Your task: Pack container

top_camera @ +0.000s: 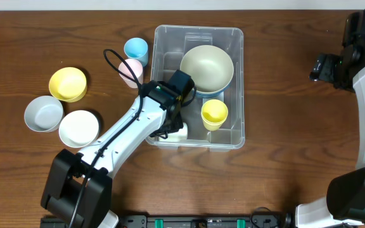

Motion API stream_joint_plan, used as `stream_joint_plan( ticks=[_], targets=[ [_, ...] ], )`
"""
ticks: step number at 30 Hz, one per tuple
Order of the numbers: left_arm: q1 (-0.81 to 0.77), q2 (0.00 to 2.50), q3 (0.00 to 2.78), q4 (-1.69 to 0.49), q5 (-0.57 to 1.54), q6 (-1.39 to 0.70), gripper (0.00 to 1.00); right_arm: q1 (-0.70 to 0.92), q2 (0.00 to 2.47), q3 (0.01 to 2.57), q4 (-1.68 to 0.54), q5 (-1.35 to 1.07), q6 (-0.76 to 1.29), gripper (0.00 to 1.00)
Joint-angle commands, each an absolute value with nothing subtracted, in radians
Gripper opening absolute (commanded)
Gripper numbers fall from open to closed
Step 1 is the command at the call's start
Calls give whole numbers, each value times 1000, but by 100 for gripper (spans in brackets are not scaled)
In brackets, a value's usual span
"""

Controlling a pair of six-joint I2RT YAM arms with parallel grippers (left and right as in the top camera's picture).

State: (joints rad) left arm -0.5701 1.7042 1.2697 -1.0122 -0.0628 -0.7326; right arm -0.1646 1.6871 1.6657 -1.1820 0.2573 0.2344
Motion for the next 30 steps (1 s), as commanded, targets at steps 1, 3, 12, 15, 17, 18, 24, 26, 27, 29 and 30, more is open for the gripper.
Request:
stream_joint_plan(
  ticks=[1,3,12,15,17,18,24,26,27,29,30],
  targets=[
    [-564,1700,1258,-1000,-39,-711,36,-170,1671,1679,-1182,257,250,99],
    [-564,1700,1249,-984,-28,-711,36,-170,1671,1679,-1182,257,250,99],
    [-564,1700,1213,-936,-25,-691,36,-170,1671,1679,-1182,257,250,99],
    [-564,1700,1207,-920,-26,-680,36,-170,1671,1679,-1182,257,250,99],
    [-564,1700,1207,-903,-26,-658,36,-170,1671,1679,-1182,257,250,99],
    [-564,1700,1207,-898,-26,-658,36,-170,1671,1679,-1182,257,250,99],
    [-564,1700,1207,-841,-35,-602,36,-170,1671,1679,-1182,257,250,99],
    [-564,1700,1207,-820,-42,-594,36,-170,1671,1679,-1182,257,250,99],
    [-564,1700,1207,-807,-42,-583,36,-170,1671,1679,-1182,257,250,99],
    [-564,1700,1207,-782,-46,-564,36,-170,1671,1679,-1182,257,250,99],
    [-564,1700,1207,-772,-50,-552,36,-170,1671,1679,-1182,257,250,99]
  ],
)
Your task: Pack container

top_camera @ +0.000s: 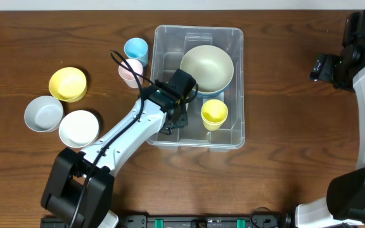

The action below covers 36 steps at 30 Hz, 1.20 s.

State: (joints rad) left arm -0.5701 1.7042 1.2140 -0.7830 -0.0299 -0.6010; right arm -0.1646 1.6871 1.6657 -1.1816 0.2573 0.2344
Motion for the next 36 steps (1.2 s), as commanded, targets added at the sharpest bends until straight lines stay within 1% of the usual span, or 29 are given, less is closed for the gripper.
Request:
stream_joint_plan(
  ticks=[1,8,12,18,30,36],
  targets=[
    [-564,1700,1207,-763,-60,-545,36,-170,1671,1679,-1182,257,250,99],
    [-564,1700,1208,-694,-186,-412,36,-170,1671,1679,-1182,257,250,99],
    [-561,1700,1208,-647,-257,-392,36,-170,1671,1679,-1182,257,250,99],
    [-542,1700,1207,-598,-256,-370,36,-170,1671,1679,-1182,257,250,99],
    [-530,1704,1207,-445,-256,-107,36,-170,1671,1679,-1182,257,250,99],
    [-494,1745,1207,-428,-256,-105,36,-170,1671,1679,-1182,257,250,99]
  ],
)
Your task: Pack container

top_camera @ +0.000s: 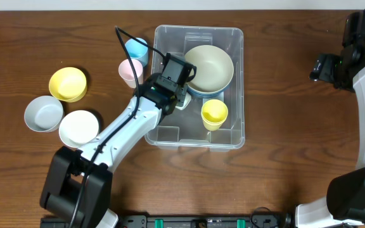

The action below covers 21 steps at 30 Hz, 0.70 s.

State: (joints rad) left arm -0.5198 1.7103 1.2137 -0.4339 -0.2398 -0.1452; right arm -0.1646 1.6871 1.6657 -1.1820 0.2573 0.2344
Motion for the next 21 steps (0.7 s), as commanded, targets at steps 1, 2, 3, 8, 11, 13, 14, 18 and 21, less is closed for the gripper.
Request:
stream_joint_plan(
  ticks=[1,2,3,8,11,13,14,18,21],
  targets=[
    [-486,1755,1207,-424,-256,-105,44,-170,1671,1679,-1182,257,250,99],
    [-478,1763,1207,-419,-256,-105,49,-170,1671,1679,-1182,257,250,99],
    [-469,1774,1207,-411,-256,-104,52,-170,1671,1679,-1182,257,250,99],
    [-442,1803,1207,-388,-250,-65,66,-170,1671,1679,-1182,257,250,99],
    [-442,1803,1207,-385,-224,-33,75,-170,1671,1679,-1182,257,250,99],
    [-442,1803,1207,-387,-217,-33,81,-170,1671,1679,-1182,257,250,99],
    [-442,1803,1207,-387,-217,-33,85,-170,1671,1679,-1182,257,250,99],
    [-442,1803,1207,-387,-211,-33,97,-170,1671,1679,-1182,257,250,99],
    [-442,1803,1207,-387,-143,-3,98,-170,1671,1679,-1182,257,250,99]
  ],
)
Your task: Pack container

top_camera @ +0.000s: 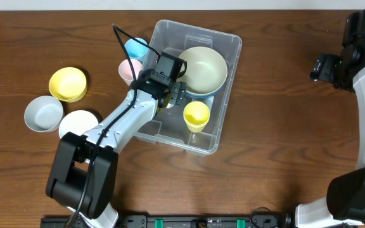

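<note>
The clear plastic container (232, 43) lies skewed on the table, its near end swung to the left. Inside it a pale green bowl (203, 67) rests on a blue one whose rim (203, 95) just shows, and a yellow cup (196, 115) stands in front of them. My left gripper (173, 97) reaches inside the container by its left wall, beside the bowls; the wrist hides its fingers and whatever is between them. My right gripper (318, 68) hangs far off at the right edge, away from everything.
Left of the container stand a blue cup (134, 47) and a pink cup (128, 69), both partly behind my left arm. Further left sit a yellow bowl (67, 83), a grey bowl (43, 113) and a white bowl (77, 123).
The container has turned and slid left, its near end now pointing down-right, and the bowls and yellow cup went with it. My left gripper stays by the left wall next to the bowls.
My left gripper was low in the container's near left corner with something white beneath it. Then it was a little further in, then up beside the stacked bowls with a white object at its tip. Now the container sits skewed. The right arm never moved.
</note>
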Motion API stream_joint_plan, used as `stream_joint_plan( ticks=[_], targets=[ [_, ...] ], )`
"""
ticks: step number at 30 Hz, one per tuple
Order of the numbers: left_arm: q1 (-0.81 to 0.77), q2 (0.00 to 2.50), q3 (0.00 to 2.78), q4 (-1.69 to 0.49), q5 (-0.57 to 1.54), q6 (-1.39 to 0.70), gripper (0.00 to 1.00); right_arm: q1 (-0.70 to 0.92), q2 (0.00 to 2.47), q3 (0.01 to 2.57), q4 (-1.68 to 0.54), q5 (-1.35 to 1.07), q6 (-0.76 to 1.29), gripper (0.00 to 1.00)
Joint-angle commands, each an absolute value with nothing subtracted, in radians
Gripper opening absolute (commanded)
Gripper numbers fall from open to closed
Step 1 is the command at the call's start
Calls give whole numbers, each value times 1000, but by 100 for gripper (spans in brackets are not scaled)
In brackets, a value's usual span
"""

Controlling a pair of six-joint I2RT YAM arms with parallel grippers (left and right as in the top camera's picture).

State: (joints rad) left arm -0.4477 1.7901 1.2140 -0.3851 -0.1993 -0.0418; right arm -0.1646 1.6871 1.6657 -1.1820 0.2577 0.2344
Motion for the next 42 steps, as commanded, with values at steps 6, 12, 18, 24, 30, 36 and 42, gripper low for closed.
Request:
stream_joint_plan(
  ticks=[6,12,18,24,30,36,42],
  targets=[
    [-442,1803,1207,-399,-115,33,98,-170,1671,1679,-1182,257,250,99],
    [-442,1803,1207,-453,-116,98,98,-170,1671,1679,-1182,257,250,99],
    [-442,1803,1207,-470,-116,101,98,-170,1671,1679,-1182,257,250,99],
    [-442,1803,1207,-470,-116,101,99,-170,1671,1679,-1182,257,250,99],
    [-442,1803,1207,-470,-116,101,84,-170,1671,1679,-1182,257,250,99],
    [-442,1803,1207,-470,-116,101,70,-170,1671,1679,-1182,257,250,99],
    [-442,1789,1208,-471,-116,101,59,-170,1671,1679,-1182,257,250,99]
  ],
)
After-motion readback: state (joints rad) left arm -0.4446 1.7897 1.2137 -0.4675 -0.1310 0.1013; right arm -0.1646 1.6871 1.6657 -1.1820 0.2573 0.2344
